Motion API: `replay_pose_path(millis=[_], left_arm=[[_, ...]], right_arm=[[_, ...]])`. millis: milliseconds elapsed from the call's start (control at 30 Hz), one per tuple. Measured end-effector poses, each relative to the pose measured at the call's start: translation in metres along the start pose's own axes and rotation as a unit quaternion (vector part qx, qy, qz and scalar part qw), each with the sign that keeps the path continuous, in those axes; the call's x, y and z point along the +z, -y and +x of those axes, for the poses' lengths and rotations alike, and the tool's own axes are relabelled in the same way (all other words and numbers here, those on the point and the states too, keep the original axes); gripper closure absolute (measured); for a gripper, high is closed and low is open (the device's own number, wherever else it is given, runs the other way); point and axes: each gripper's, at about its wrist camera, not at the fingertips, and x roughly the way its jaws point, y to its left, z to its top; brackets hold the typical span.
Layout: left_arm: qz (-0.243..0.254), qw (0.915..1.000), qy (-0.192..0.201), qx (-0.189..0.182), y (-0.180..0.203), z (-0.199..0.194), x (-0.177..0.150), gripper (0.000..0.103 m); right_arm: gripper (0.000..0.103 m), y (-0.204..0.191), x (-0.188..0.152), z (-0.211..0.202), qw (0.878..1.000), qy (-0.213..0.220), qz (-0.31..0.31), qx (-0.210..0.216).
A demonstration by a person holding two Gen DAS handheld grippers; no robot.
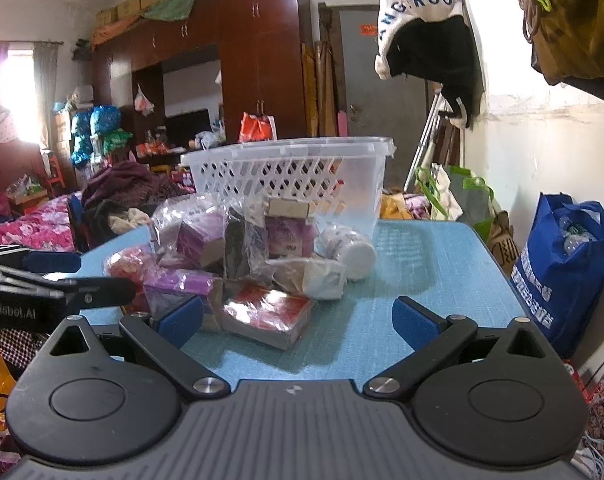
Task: Organize objects
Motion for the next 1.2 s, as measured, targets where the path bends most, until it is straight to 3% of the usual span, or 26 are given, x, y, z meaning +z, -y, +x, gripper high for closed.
replay_pose_path(millis=[67,133,200,300,433,633,700,867,1000,1100,1200], left_arm=[[-0.019,0.9993,0.018,-0.026,-0.009,0.005,0.002,0.0],[-0.025,0.9996,-0.01,-0.012,-0.018,0.016,0.003,0.0],[-0.029,0.9995,0.014,0.004,-0.028,0.015,0.0,0.0],[-0.028,0.9987,0.038,0.021,-0.046,0.013,-0.001,0.0],[-0.048,0.9976,0.045,-0.022,-0.065,0.017,0.0,0.003],[-0.017,0.9978,0.051,-0.04,-0.053,0.026,0.0,0.009],[0.001,0.998,0.05,-0.039,-0.046,0.034,0.005,0.013],[-0.001,0.9979,0.053,-0.038,-0.044,0.05,0.016,0.016],[0.002,0.9987,0.043,-0.029,-0.044,0.066,0.022,0.028],[0.014,0.999,0.038,-0.019,-0.04,0.073,0.022,0.028],[0.03,0.9985,0.042,-0.017,-0.033,0.073,0.023,0.034]], right_arm=[[0.0,0.0,-0.003,-0.001,1.0,0.03,-0.003,0.001],[0.0,-0.001,-0.006,0.003,0.999,0.044,-0.012,-0.008],[0.0,0.0,-0.009,0.011,0.999,0.029,-0.013,-0.01],[0.0,0.005,-0.011,0.02,1.0,0.003,0.004,0.028],[0.0,0.006,-0.013,0.024,0.999,0.006,0.006,0.043],[0.0,0.018,-0.007,0.029,0.999,0.032,0.019,0.034],[0.005,0.021,-0.003,0.037,0.999,0.023,0.019,0.037],[0.03,0.02,0.0,0.054,0.999,0.0,0.01,0.052],[0.031,0.024,-0.001,0.062,0.997,-0.013,0.029,0.073],[0.044,0.024,-0.002,0.059,0.997,-0.015,0.025,0.07],[0.048,0.026,-0.001,0.054,0.997,-0.015,0.029,0.072]])
